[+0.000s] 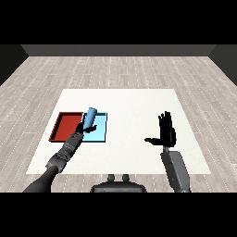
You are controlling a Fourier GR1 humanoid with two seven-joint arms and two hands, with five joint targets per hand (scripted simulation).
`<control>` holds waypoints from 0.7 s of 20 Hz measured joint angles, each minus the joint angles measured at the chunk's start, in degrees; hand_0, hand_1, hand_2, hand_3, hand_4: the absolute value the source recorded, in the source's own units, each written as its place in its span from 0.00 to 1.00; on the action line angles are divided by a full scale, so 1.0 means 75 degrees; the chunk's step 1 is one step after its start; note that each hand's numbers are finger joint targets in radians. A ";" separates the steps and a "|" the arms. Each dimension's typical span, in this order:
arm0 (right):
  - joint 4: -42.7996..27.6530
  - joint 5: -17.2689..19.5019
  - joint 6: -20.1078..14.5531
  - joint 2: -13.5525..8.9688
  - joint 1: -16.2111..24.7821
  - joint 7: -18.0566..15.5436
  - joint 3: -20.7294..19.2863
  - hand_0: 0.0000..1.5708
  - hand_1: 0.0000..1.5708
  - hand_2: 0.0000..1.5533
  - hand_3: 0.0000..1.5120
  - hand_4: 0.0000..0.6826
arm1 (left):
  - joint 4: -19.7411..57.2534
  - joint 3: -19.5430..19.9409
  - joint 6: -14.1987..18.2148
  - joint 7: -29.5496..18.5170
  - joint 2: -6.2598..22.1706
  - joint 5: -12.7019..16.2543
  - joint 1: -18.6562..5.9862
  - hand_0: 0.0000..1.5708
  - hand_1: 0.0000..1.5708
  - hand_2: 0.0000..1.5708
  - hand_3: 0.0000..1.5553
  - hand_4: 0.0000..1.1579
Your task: Pick the blue can and put it in the blue box
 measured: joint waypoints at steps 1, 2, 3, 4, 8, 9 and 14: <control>-0.0059 0.0019 -0.0022 -0.0010 0.0001 0.0038 0.0004 0.00 0.00 0.00 0.00 0.00 | 0.0032 -0.0040 -0.0003 0.0013 -0.0011 -0.0061 -0.0012 0.55 0.55 0.56 0.31 0.56; 0.0046 0.0032 0.0015 0.0008 0.0001 -0.0033 -0.0010 0.00 0.00 0.00 0.00 0.00 | 0.0072 -0.0106 -0.0090 0.0097 -0.0004 -0.0144 -0.0045 0.20 0.20 0.24 0.30 0.67; 0.0080 0.0043 0.0011 0.0038 -0.0015 -0.0031 0.0005 0.00 0.00 0.00 0.00 0.00 | 0.0102 -0.0144 -0.0138 0.0150 -0.0019 -0.0200 -0.0064 0.00 0.00 0.00 0.00 0.51; 0.0121 -0.0010 0.0101 0.0017 -0.0009 -0.0070 -0.0044 0.00 0.00 0.00 0.00 0.00 | 0.0121 -0.0172 -0.0092 0.0256 -0.0064 -0.0247 -0.0089 0.00 0.00 0.00 0.00 0.00; 0.0091 -0.0131 0.0142 0.0084 -0.0085 -0.0013 -0.0123 0.00 0.00 0.00 0.00 0.00 | 0.0151 -0.0164 0.0155 0.0306 -0.0190 -0.0325 -0.0067 0.00 0.00 0.00 0.00 0.00; 0.0035 -0.0117 0.0147 0.0114 -0.0029 -0.0009 -0.0086 0.00 0.00 0.00 0.00 0.00 | 0.0126 -0.0116 0.0231 0.0226 -0.0199 -0.0298 -0.0038 0.00 0.00 0.00 0.00 0.00; -0.0164 -0.0238 0.0229 0.0065 0.0000 0.0116 -0.0166 0.00 0.00 0.00 0.00 0.00 | -0.0405 0.0478 0.1393 -0.0768 -0.0311 0.0196 0.0280 0.00 0.00 0.00 0.00 0.00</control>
